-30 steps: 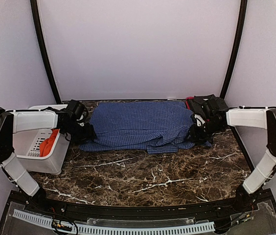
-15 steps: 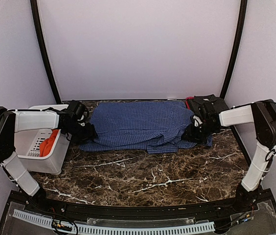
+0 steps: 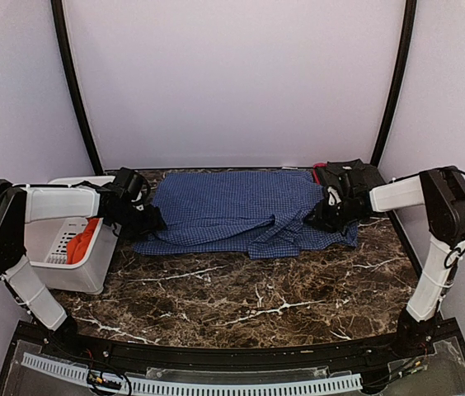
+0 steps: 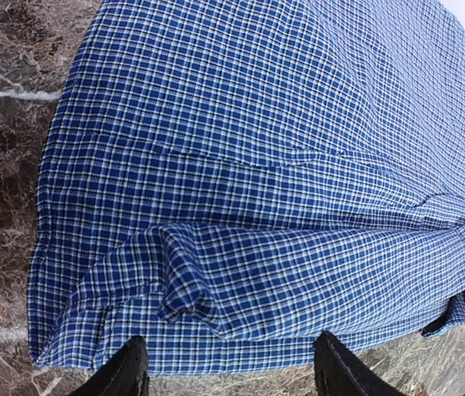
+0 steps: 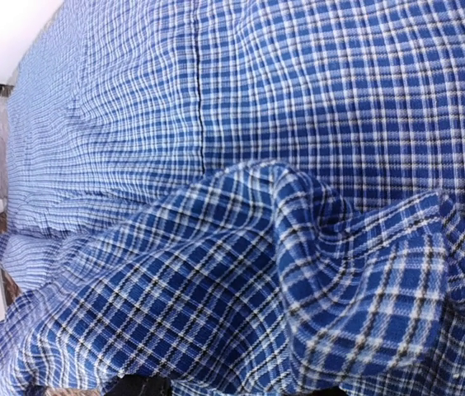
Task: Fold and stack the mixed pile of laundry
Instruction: Fold the flattened shirt at the center of the board.
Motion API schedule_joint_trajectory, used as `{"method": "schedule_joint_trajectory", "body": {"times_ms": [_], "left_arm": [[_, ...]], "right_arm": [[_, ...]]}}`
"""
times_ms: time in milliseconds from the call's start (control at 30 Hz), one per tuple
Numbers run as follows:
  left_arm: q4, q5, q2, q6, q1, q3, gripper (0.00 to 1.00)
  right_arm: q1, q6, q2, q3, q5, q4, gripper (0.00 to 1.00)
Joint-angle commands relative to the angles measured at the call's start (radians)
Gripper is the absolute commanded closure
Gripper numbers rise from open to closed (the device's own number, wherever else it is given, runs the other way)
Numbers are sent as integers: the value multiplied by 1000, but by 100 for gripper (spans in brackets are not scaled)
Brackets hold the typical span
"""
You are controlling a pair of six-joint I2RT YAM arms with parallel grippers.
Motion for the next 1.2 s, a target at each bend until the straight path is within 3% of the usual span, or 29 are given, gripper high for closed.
{"method": "schedule_joint_trajectory", "body": {"times_ms": [0,100,133,333,567,933,1167], "left_arm": [[14,-11,-2,-23,0,-17,33],[15,-32,-13,-43,3,-35,38],[13,-37,-22,-49,7,-38,39],[43,-32,-43,-95,10,-76,45],[165,38,1,-69,10,-75,40],[171,-39,192,-11,39,180,41],[101,-134,162,50,62,233,40]], "right_arm": [[-6,24,16,11,-47,86,71],[-6,24,3,12,-54,92,96],[-6,22,-3,9,-55,95,100],[-7,12,-41,1,-52,88,100],[-7,2,-86,-7,-39,77,100],[-11,-33,-103,45,-8,14,100],[-17,-51,-115,55,-7,-4,100]]}}
